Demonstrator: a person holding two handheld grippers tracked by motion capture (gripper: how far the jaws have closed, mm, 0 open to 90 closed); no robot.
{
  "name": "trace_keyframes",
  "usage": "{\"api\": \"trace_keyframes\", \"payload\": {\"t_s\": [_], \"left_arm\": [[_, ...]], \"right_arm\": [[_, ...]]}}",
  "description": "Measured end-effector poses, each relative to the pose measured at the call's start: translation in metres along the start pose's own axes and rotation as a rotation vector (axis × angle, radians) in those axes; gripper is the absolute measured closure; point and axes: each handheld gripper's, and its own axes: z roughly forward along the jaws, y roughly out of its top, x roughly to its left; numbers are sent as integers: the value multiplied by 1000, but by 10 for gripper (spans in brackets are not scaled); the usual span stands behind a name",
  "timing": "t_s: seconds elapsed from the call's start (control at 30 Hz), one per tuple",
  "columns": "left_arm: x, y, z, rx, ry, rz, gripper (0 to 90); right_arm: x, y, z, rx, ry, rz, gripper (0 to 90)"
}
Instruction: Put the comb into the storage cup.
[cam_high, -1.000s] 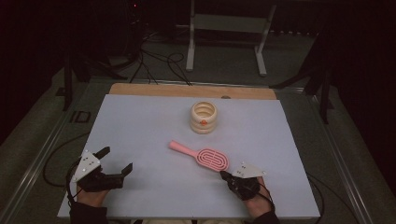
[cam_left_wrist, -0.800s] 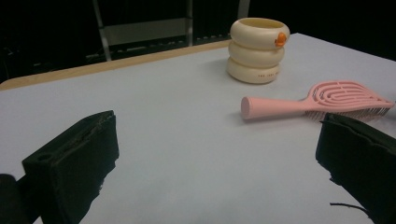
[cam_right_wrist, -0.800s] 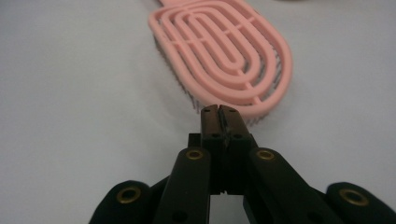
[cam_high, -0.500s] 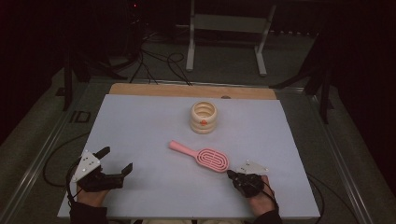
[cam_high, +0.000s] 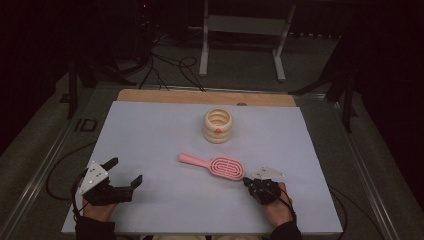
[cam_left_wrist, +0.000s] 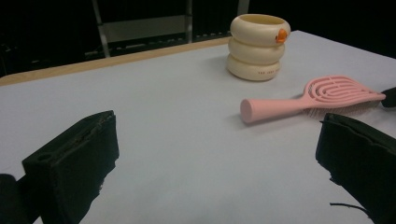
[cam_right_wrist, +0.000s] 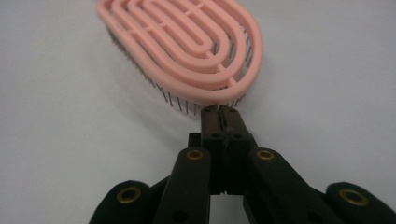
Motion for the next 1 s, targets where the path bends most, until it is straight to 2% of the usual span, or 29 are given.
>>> {"api": "trace_keyframes", "payload": {"t_s": [0.1, 0.17, 0.27, 0.33, 0.37, 0.47, 0.77, 0.9, 1.0], "left_arm": [[0, 0, 0, 0, 1, 0, 3], [0, 0, 0, 1, 1, 0, 3], [1, 0, -2, -3, 4, -2, 3], [1, 0, -3, -9, 4, -6, 3], [2, 0, -4, -13, 7, -9, 3], [3, 0, -4, -13, 7, -11, 3], [1, 0, -2, -3, 4, -6, 3], [1, 0, -2, -1, 3, -7, 3], [2, 0, -2, -3, 3, -6, 3]], "right_arm": [[-2, 2, 1, -1, 2, 7, 899], [-4, 11, 7, 7, 16, 5, 899], [-1, 17, 16, 40, -20, -31, 899], [0, 18, 19, 46, -23, -31, 899], [-1, 19, 22, 62, -42, -29, 899], [-4, 20, 22, 62, -48, -17, 898], [-25, 27, 29, 67, -107, 85, 898], [-26, 34, 33, 76, -117, 80, 898], [-26, 40, 37, 84, -97, 88, 898]]}}
